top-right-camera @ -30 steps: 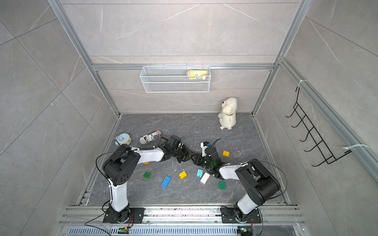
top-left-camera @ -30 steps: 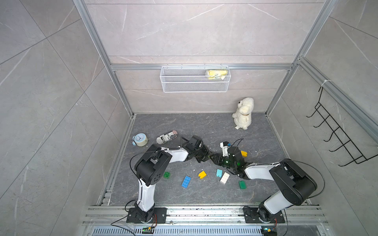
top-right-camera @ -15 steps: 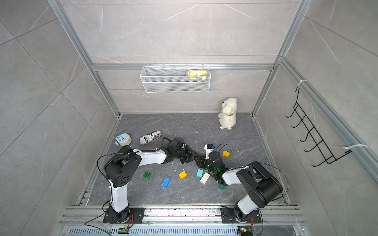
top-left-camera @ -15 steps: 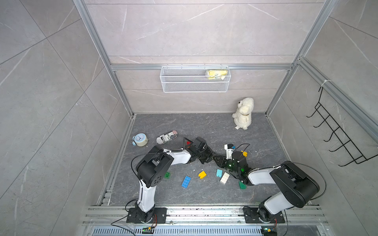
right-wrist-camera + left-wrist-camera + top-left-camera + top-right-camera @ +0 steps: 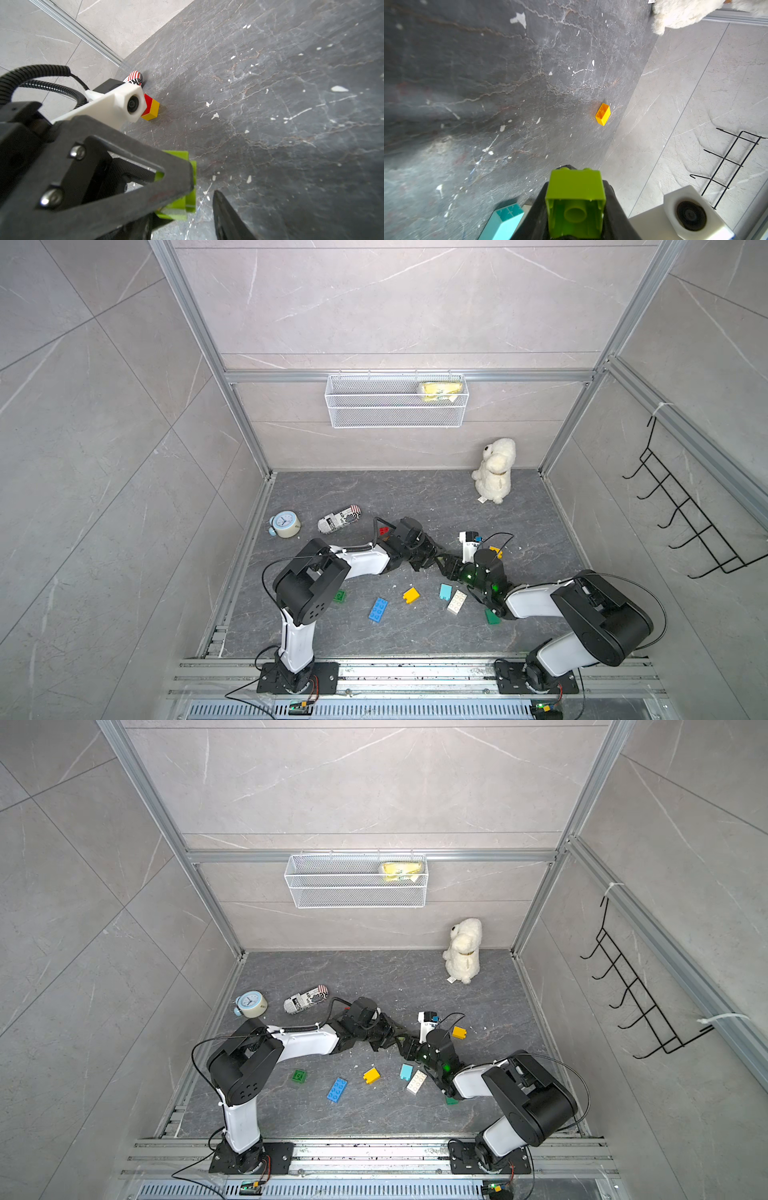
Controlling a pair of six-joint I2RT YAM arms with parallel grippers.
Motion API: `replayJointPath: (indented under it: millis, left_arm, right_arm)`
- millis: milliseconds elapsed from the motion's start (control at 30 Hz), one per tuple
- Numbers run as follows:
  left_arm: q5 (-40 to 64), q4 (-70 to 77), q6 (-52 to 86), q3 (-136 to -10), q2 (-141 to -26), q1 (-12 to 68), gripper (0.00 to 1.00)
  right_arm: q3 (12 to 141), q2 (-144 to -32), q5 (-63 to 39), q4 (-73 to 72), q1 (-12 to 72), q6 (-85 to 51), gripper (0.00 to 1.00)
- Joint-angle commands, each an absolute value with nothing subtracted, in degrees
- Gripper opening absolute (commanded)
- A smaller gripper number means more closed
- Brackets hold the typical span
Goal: Assemble the letter h with lego
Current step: Adjust the lego brick at the center of the board.
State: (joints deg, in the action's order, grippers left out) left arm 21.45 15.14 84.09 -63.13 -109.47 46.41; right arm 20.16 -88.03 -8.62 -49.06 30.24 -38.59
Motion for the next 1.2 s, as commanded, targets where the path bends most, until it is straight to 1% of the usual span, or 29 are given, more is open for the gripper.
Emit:
replayJointPath:
  millis: [0,167,300,433,500,600,667,800,933,1033,1167]
  left_arm:
    - [27.98,14.24,83.88,-63.77,-107.26,49.94,0.3]
    - [28.08,14.01,83.28,-62.85,-107.07,50.19,0.32]
    - [28.21,14.39,82.79,-61.71,-106.74,50.33,0.37]
    - [27.75,14.19,82.07,-61.0,-105.92,50.02,0.46]
    - [27.69,13.5,81.22,-61.08,-105.4,49.62,0.56]
    - [26.38,10.25,78.9,-60.61,-103.45,48.08,0.7]
    - [25.18,6.59,76.66,-59.85,-101.51,46.15,0.81]
    - [24.35,0.91,72.04,-55.89,-96.72,40.03,0.83]
    - [25.39,-4.36,65.58,-52.0,-91.94,32.89,0.84]
    - [26.22,-8.33,59.91,-50.35,-87.98,27.89,0.85]
    - [22.02,-13.15,51.67,-48.67,-82.72,21.96,0.86]
  right_arm:
    - [20.5,-84.99,-5.66,-53.02,30.2,-37.05,0.45]
    - [19.42,-82.57,-3.75,-52.8,30.2,-36.27,0.3]
    - [19.65,-81.66,-3.47,-51.31,30.15,-35.6,0.16]
    - [20.69,-81.22,-3.08,-47.68,30.18,-34.91,0.08]
    - [21.64,-80.97,-2.44,-44.5,30.23,-34.09,0.03]
    - [24.33,-80.6,0.04,-36.67,30.71,-32.14,0.01]
    - [27.07,-80.4,4.77,-29.35,32.89,-28.9,0.01]
    - [35.47,-83.43,17.9,-14.24,40.02,-20.97,0.01]
    - [43.78,-89.22,25.78,-2.66,43.82,-17.41,0.02]
    - [51.75,-96.46,33.97,6.46,47.84,-14.9,0.04]
    - [64.2,-107.22,40.92,20.82,51.55,-14.41,0.05]
